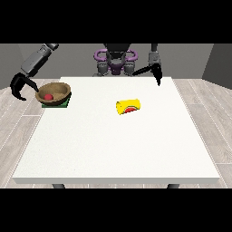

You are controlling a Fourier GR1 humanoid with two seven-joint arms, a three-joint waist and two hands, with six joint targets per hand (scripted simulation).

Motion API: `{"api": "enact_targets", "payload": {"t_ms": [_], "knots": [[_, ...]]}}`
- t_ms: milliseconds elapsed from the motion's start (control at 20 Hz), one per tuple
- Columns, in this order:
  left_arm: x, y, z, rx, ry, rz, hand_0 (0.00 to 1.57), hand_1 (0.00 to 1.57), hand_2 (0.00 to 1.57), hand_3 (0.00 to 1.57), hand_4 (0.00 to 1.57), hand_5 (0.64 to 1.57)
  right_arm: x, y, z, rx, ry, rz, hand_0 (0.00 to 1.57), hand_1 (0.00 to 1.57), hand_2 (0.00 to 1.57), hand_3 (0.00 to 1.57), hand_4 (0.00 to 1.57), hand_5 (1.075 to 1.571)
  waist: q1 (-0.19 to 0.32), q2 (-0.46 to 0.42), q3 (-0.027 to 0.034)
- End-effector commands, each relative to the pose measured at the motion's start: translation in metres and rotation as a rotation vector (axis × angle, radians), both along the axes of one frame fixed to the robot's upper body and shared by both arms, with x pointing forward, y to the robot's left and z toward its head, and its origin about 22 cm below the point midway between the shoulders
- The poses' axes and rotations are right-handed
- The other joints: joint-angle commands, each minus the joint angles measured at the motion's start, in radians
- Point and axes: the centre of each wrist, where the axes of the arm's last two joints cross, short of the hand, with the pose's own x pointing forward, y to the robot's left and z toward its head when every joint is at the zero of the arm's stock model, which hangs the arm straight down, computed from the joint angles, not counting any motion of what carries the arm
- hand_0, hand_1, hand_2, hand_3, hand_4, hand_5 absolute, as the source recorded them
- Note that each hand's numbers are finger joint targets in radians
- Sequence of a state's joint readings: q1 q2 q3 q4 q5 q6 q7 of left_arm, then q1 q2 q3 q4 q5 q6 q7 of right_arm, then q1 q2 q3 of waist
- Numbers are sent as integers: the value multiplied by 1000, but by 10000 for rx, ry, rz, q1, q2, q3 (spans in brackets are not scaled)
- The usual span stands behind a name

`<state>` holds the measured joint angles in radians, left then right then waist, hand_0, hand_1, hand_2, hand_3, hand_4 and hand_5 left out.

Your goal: Pick the cup and pour the ball into the bowl, then pick the bowl and place it on the pad

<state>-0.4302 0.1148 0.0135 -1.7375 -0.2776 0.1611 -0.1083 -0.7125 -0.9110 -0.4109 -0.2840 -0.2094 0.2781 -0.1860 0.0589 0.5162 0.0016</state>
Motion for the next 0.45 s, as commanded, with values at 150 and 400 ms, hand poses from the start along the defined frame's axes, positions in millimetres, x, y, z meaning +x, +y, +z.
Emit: {"api": "enact_targets", "payload": {"t_ms": [150,400], "knots": [[-3,-12,-11,-182,641,-107,0,0,0,0,0,1569,8,5,7,-83,363,164,0,0,325,238,0,1495,-241,-562,-7],[-1,6,-48,-282,1586,383,0,0,0,0,0,1569,-13,-24,64,264,85,944,0,0,189,288,0,1503,-438,-1717,-27]]}}
